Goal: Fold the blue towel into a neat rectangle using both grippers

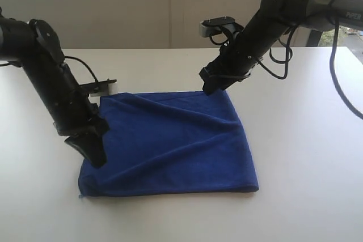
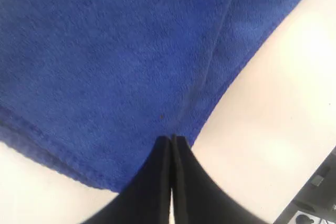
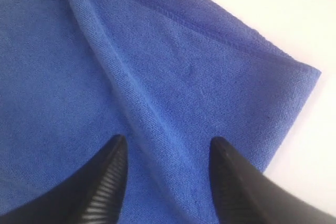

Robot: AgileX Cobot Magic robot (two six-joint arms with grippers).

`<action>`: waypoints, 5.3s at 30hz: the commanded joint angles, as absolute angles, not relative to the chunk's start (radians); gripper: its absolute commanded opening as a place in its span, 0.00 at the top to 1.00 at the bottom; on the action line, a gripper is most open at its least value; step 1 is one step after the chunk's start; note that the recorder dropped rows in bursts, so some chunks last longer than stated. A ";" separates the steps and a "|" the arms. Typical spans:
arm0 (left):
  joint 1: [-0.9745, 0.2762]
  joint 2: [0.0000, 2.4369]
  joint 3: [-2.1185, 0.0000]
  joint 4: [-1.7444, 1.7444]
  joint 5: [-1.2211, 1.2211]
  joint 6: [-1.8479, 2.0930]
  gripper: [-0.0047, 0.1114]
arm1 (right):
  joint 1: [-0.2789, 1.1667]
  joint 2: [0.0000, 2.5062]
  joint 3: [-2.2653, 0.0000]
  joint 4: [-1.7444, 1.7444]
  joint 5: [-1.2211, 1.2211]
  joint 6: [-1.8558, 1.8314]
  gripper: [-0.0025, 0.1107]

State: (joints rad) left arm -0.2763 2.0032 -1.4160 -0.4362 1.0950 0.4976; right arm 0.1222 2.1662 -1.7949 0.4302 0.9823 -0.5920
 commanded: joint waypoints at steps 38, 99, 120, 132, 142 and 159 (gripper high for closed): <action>-0.291 1.867 -1.056 -0.399 0.734 0.534 0.96 | 0.115 2.156 -1.803 0.431 1.032 -0.578 0.57; -0.653 1.977 -1.056 -0.912 0.345 0.942 0.96 | 0.080 2.563 -2.315 0.363 0.982 -0.783 0.55; -0.653 1.977 -1.056 -0.838 0.571 0.915 0.96 | 0.034 2.463 -2.315 0.369 1.221 -0.820 0.56; -0.653 1.977 -1.056 -0.755 0.671 0.821 0.96 | -0.041 2.447 -2.315 0.437 1.221 -0.675 0.56; -0.653 1.977 -1.058 -0.749 0.600 0.883 0.96 | -0.053 2.218 -2.265 0.377 1.221 -0.549 0.62; -0.651 1.977 -1.059 -0.760 0.644 0.916 0.96 | -0.028 1.749 -1.557 0.410 1.221 -0.538 0.73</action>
